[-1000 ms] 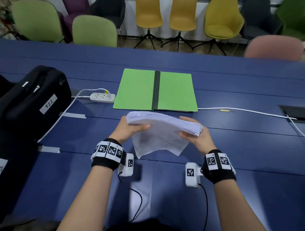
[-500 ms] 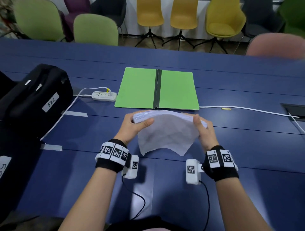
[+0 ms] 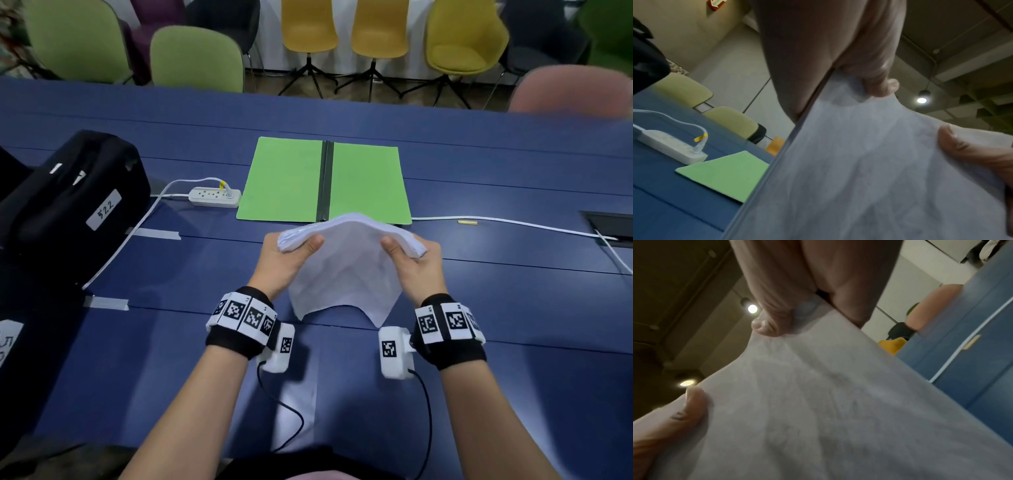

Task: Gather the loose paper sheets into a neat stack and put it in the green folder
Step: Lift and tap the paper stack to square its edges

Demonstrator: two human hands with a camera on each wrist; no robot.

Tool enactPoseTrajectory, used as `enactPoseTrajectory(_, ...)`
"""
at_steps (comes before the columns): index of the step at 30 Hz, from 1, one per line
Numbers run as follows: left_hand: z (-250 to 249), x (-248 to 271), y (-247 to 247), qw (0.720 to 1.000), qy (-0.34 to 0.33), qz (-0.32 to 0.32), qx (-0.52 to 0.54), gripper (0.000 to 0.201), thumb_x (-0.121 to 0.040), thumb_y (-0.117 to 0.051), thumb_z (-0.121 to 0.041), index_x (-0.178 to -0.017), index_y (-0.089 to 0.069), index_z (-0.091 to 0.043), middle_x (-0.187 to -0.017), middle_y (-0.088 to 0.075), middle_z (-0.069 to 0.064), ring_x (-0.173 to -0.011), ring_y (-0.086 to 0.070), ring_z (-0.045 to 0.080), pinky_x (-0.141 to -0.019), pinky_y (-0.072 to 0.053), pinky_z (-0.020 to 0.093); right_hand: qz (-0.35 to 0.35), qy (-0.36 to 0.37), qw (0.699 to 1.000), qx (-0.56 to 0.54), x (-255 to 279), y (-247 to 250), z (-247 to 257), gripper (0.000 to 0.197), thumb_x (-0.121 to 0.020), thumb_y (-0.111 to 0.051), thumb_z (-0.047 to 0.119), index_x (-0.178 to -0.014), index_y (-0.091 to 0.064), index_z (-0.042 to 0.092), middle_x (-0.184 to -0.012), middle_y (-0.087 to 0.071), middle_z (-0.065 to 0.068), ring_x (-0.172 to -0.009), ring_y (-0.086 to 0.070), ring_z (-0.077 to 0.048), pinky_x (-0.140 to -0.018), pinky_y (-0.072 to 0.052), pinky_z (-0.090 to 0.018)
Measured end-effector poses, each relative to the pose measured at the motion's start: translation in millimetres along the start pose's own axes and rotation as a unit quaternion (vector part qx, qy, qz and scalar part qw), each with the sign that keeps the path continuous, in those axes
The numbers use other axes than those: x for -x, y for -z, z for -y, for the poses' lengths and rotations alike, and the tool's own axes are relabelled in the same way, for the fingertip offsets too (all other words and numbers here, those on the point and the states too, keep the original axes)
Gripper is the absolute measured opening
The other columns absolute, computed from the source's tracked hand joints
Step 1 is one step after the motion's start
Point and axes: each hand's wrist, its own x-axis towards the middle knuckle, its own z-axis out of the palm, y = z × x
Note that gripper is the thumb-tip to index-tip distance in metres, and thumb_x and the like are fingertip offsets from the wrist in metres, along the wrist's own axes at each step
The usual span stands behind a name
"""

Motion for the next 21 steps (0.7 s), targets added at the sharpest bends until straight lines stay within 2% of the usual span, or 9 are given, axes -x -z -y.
enactPoseTrajectory(3, -8, 2, 3, 1.000, -0.010, 0.012, 0.015, 0.011, -0.082, -0.070, -0.007, -0.093, -0.068, -0.006, -0.070, -0.064, -0.010, -0.066, -0.054, 0.003, -0.063, -0.047, 0.016, 0.007, 0.015, 0.999, -0.036, 0, 5, 7, 0.020, -0.084, -0.067, 0.008, -0.082, -0.068, 0.027, -0.063, -0.067, 0.023, -0.061, -0.057, 0.008, -0.062, -0.046, -0.010)
enactPoseTrajectory(9, 28, -3, -4, 0.996, 0.039, 0.013, -0.079, 0.030, -0.084, -0.068, -0.007, -0.091, -0.061, -0.035, -0.094, -0.067, -0.005, -0.084, -0.063, 0.008, -0.084, -0.052, 0.030, 0.004, -0.116, 0.993, 0.026, 7, -9, -19, 0.018, -0.079, -0.074, 0.012, -0.081, -0.066, 0.029, -0.074, -0.070, 0.015, -0.064, -0.063, 0.007, -0.074, -0.048, -0.027)
enactPoseTrajectory(11, 31, -7, -6, 0.989, 0.054, -0.035, -0.132, 0.016, -0.085, -0.066, -0.016, -0.077, -0.062, -0.030, -0.084, -0.068, 0.001, -0.082, -0.062, 0.022, -0.085, -0.053, 0.035, 0.010, -0.094, 0.995, 0.040, 1, -6, -16, 0.021, -0.078, -0.075, 0.012, -0.084, -0.067, 0.031, -0.084, -0.070, 0.015, -0.071, -0.064, 0.006, -0.078, -0.050, -0.029)
enactPoseTrajectory(14, 19, -8, 0, 0.960, 0.023, -0.072, -0.271, 0.021, -0.086, -0.062, -0.017, -0.066, -0.057, -0.014, -0.060, -0.053, 0.005, -0.067, -0.047, 0.030, -0.067, -0.042, 0.030, 0.001, -0.020, 0.991, 0.130, -11, 9, -5, 0.031, -0.072, -0.079, 0.021, -0.098, -0.069, 0.034, -0.108, -0.070, 0.012, -0.110, -0.060, -0.007, -0.104, -0.044, -0.039)
enactPoseTrajectory(15, 13, -8, 2, 0.945, -0.005, -0.061, -0.321, 0.022, -0.085, -0.061, -0.014, -0.065, -0.055, -0.010, -0.060, -0.053, 0.007, -0.067, -0.046, 0.033, -0.063, -0.041, 0.032, -0.002, -0.005, 0.973, 0.230, -16, 14, -1, 0.032, -0.070, -0.080, 0.031, -0.101, -0.070, 0.032, -0.118, -0.066, 0.013, -0.128, -0.048, -0.009, -0.114, -0.030, -0.042)
enactPoseTrajectory(17, -5, -10, 6, 0.910, -0.051, -0.012, -0.412, 0.022, -0.083, -0.056, -0.009, -0.062, -0.052, -0.011, -0.064, -0.056, 0.010, -0.070, -0.048, 0.037, -0.064, -0.043, 0.035, 0.055, 0.016, 0.869, 0.492, -22, 19, 11, 0.045, -0.067, -0.075, 0.054, -0.104, -0.071, 0.028, -0.135, -0.053, 0.018, -0.144, -0.023, -0.014, -0.120, -0.001, -0.043)
enactPoseTrajectory(18, -14, -9, 4, 0.884, -0.069, 0.020, -0.461, 0.028, -0.083, -0.053, -0.007, -0.057, -0.045, -0.015, -0.064, -0.053, 0.007, -0.070, -0.045, 0.036, -0.064, -0.041, 0.035, 0.102, 0.009, 0.823, 0.559, -24, 18, 17, 0.050, -0.067, -0.072, 0.058, -0.106, -0.070, 0.029, -0.137, -0.053, 0.014, -0.145, -0.022, -0.018, -0.119, 0.001, -0.043)
enactPoseTrajectory(19, -22, -8, 2, 0.861, -0.087, 0.051, -0.498, 0.033, -0.083, -0.051, -0.007, -0.055, -0.037, -0.018, -0.064, -0.051, 0.004, -0.070, -0.042, 0.033, -0.064, -0.038, 0.034, 0.142, -0.005, 0.811, 0.567, -25, 16, 23, 0.048, -0.068, -0.072, 0.057, -0.107, -0.070, 0.030, -0.131, -0.059, 0.007, -0.139, -0.033, -0.024, -0.118, -0.008, -0.043)
enactPoseTrajectory(21, -31, -9, -3, 0.845, -0.108, 0.111, -0.511, 0.034, -0.085, -0.054, -0.011, -0.058, -0.036, -0.023, -0.067, -0.052, 0.001, -0.071, -0.043, 0.031, -0.063, -0.034, 0.032, 0.201, -0.052, 0.879, 0.429, -27, 5, 29, 0.027, -0.072, -0.074, 0.048, -0.088, -0.073, 0.027, -0.093, -0.071, -0.002, -0.101, -0.061, -0.024, -0.093, -0.043, -0.036)
